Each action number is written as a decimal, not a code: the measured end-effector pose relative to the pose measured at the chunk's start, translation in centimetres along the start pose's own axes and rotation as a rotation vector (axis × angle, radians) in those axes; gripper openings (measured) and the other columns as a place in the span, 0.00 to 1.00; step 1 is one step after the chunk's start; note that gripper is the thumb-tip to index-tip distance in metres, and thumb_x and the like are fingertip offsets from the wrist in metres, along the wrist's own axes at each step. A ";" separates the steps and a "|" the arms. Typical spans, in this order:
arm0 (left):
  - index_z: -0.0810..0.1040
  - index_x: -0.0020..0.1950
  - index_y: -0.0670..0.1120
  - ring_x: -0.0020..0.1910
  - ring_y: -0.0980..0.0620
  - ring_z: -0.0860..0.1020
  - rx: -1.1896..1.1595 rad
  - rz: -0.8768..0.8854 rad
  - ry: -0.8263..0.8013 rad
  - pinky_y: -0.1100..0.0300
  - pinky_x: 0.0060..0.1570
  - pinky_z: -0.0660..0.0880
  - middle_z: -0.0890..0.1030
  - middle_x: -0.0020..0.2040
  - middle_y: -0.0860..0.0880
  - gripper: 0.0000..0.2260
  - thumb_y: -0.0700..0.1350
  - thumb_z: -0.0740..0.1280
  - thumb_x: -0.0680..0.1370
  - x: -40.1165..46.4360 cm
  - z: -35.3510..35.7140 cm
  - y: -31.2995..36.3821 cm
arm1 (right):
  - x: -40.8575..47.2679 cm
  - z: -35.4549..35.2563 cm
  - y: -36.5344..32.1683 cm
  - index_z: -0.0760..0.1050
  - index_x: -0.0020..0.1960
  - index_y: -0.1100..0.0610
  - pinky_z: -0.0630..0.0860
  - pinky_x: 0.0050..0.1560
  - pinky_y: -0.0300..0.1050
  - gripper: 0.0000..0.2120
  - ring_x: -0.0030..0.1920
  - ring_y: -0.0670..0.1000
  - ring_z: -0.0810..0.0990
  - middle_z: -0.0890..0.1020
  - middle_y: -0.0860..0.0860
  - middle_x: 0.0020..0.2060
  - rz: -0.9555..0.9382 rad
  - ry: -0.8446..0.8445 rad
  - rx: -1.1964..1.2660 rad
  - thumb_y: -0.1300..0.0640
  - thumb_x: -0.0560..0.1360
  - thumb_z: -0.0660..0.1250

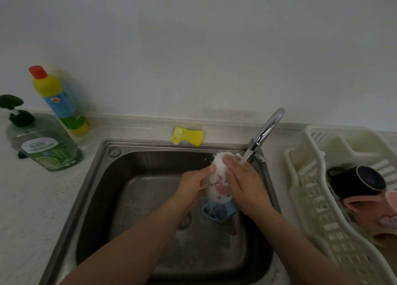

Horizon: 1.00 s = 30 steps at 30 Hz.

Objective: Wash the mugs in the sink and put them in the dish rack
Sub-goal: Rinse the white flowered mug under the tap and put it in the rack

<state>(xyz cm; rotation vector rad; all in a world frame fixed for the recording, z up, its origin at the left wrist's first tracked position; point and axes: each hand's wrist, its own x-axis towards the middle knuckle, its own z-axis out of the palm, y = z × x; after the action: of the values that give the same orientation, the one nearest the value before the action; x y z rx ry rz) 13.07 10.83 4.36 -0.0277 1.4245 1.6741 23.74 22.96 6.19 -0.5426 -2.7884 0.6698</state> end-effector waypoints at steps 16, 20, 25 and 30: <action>0.81 0.33 0.44 0.49 0.39 0.84 0.012 -0.041 -0.036 0.43 0.51 0.81 0.85 0.45 0.38 0.11 0.46 0.74 0.74 1.3 1.4 -1.2 | -0.1 -2.0 1.4 0.74 0.67 0.56 0.64 0.72 0.52 0.24 0.70 0.53 0.70 0.76 0.53 0.66 0.126 0.076 0.002 0.47 0.80 0.50; 0.81 0.39 0.42 0.43 0.44 0.84 -0.021 -0.033 -0.035 0.46 0.50 0.81 0.85 0.43 0.41 0.10 0.47 0.76 0.73 1.9 3.3 -0.4 | 0.2 -2.1 -0.1 0.74 0.67 0.60 0.60 0.71 0.46 0.29 0.68 0.56 0.72 0.77 0.57 0.64 0.065 0.106 -0.041 0.45 0.78 0.47; 0.80 0.40 0.42 0.44 0.45 0.84 0.030 -0.026 -0.041 0.52 0.45 0.81 0.85 0.44 0.40 0.09 0.46 0.74 0.74 2.0 2.8 -0.7 | -0.6 -3.1 1.9 0.77 0.64 0.59 0.68 0.68 0.49 0.22 0.64 0.54 0.75 0.79 0.55 0.61 0.067 0.133 -0.026 0.49 0.80 0.53; 0.82 0.47 0.39 0.40 0.48 0.84 0.007 -0.013 -0.029 0.55 0.38 0.81 0.85 0.43 0.41 0.10 0.46 0.73 0.75 1.4 1.6 -0.4 | 0.3 -1.3 -0.2 0.69 0.72 0.55 0.60 0.72 0.46 0.28 0.69 0.53 0.70 0.74 0.54 0.68 -0.013 0.002 -0.099 0.44 0.80 0.46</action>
<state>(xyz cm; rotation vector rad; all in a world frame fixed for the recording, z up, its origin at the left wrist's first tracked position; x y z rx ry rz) 13.30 12.92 3.81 -0.0090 1.4059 1.6527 23.78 23.49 7.49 -0.5422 -2.8325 0.5303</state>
